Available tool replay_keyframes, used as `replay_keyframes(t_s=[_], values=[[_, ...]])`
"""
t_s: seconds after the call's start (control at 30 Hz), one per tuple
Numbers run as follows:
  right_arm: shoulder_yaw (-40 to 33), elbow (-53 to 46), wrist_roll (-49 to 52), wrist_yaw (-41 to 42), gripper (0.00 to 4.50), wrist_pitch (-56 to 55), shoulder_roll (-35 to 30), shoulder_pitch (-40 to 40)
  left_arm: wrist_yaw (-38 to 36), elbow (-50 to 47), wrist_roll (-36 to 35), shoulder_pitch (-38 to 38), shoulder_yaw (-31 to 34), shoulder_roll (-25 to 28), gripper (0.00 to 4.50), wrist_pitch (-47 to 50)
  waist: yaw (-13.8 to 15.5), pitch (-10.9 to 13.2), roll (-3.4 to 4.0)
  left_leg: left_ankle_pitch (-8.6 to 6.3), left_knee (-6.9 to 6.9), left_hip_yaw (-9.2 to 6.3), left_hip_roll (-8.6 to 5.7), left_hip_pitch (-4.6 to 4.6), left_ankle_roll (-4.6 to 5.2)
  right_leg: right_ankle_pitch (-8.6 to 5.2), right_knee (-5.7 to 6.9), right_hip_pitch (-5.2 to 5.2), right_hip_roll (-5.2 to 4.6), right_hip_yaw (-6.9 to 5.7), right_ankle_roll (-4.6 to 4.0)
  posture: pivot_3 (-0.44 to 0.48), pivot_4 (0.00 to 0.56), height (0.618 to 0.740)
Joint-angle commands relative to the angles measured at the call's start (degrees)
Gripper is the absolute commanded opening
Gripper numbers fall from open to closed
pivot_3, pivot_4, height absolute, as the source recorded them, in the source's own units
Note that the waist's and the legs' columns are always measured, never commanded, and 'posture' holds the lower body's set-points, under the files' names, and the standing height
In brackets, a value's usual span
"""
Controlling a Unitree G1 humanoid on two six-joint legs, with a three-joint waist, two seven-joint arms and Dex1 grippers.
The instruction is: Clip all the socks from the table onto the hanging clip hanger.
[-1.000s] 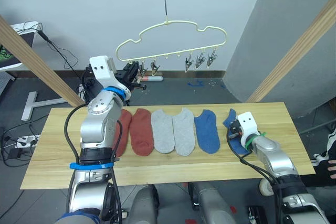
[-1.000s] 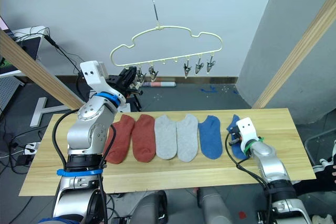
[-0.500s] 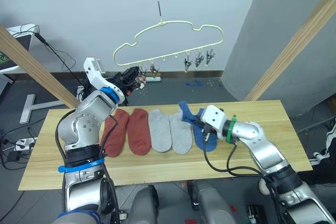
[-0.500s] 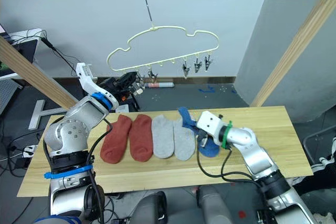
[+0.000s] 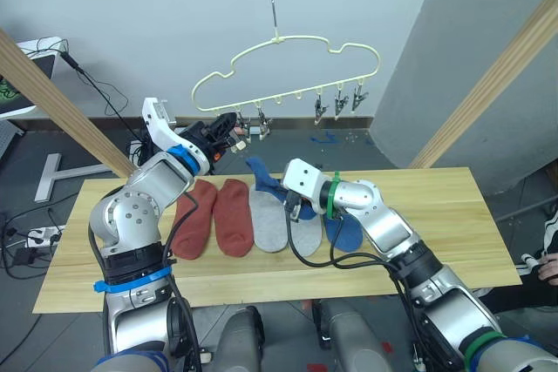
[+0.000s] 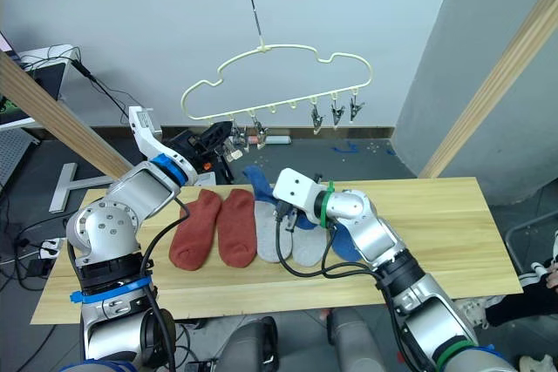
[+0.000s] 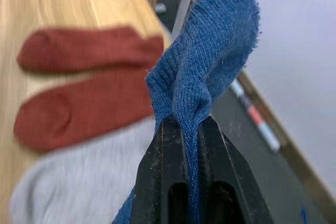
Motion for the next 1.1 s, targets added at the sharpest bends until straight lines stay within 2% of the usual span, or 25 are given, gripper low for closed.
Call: replay_keyframes(t_s=[0.03, 0.83, 1.1], values=[[-0.08, 0.37, -0.36, -0.57, 0.06, -1.21, 1.58, -1.89, 1.62, -0.77, -0.48, 1.39, 0.65, 0.35, 0.0, 0.78, 0.09, 0.0, 0.0, -0.01, 0.0, -0.01, 0.01, -0.03, -0.02, 0.0, -0.01, -0.01, 0.0, -0.01, 0.0, 0.016, 0.281, 0.74], [-1.27, -1.14, -0.05, -1.99, 0.06, 0.03, 5.42, -4.89, 2.21, -2.29, -2.16, 2.75, -0.2, 1.4, 0.0, 0.48, 0.11, 0.0, 0.0, -0.03, 0.03, -0.07, 0.01, -0.25, -0.11, 0.01, -0.04, -0.16, -0.07, -0.07, -0.01, 0.02, 0.273, 0.74], [-1.67, -0.44, 0.02, -1.84, 0.0, -0.21, 5.46, -4.95, 2.53, -3.07, -4.45, 3.04, 1.13, 1.6, 2.61, 1.43, 0.55, 0.0, 0.0, -0.03, 0.04, -0.1, 0.02, -0.4, -0.11, 0.01, -0.05, -0.26, -0.07, -0.07, -0.02, 0.023, 0.276, 0.74]])
